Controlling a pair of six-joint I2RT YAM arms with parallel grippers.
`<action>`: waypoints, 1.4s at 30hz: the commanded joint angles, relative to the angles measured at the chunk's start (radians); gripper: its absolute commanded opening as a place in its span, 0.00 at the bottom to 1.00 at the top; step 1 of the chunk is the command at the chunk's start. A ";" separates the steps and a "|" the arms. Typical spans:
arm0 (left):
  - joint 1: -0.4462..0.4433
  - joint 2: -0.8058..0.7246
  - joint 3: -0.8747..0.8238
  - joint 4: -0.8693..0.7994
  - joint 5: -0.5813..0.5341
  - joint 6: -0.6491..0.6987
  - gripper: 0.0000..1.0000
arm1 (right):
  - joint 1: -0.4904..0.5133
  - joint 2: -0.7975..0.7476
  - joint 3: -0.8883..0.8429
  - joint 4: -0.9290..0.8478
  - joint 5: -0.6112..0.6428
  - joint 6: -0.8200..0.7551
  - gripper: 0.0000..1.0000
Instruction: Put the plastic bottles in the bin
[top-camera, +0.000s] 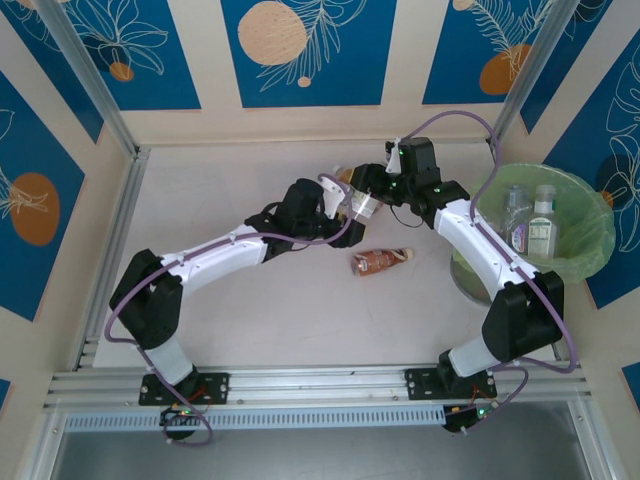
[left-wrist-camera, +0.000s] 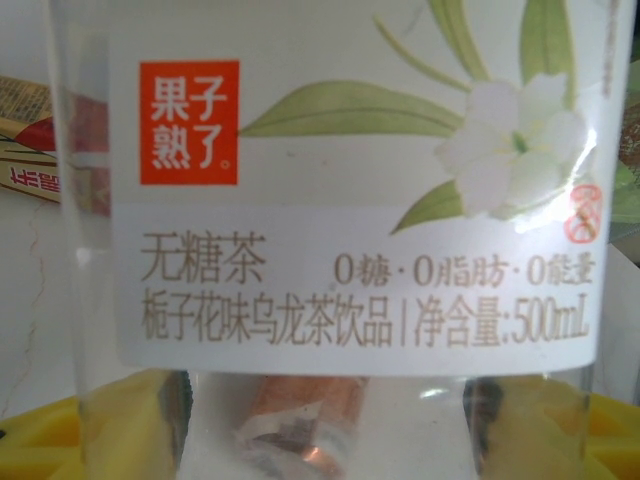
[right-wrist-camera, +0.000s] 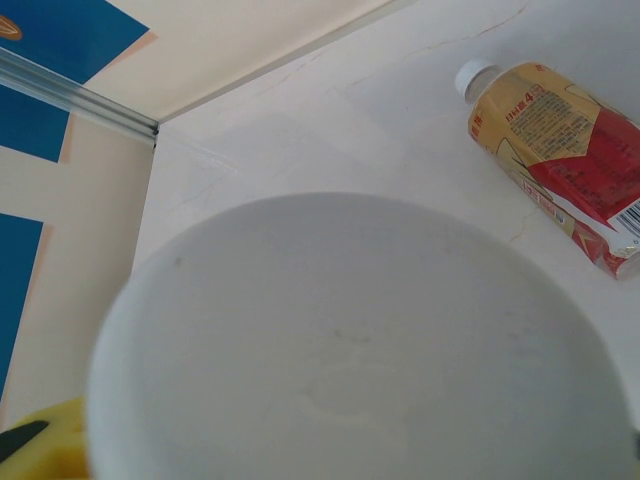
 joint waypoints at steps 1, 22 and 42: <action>-0.017 0.006 0.040 0.011 0.021 0.039 0.64 | 0.014 -0.024 0.001 -0.003 0.004 -0.039 0.31; -0.001 -0.077 -0.113 0.206 -0.019 0.036 1.00 | -0.045 -0.125 -0.070 -0.007 0.031 -0.080 0.26; 0.021 -0.207 -0.218 0.153 -0.644 -0.220 1.00 | -0.093 -0.373 -0.072 -0.125 0.092 -0.172 0.26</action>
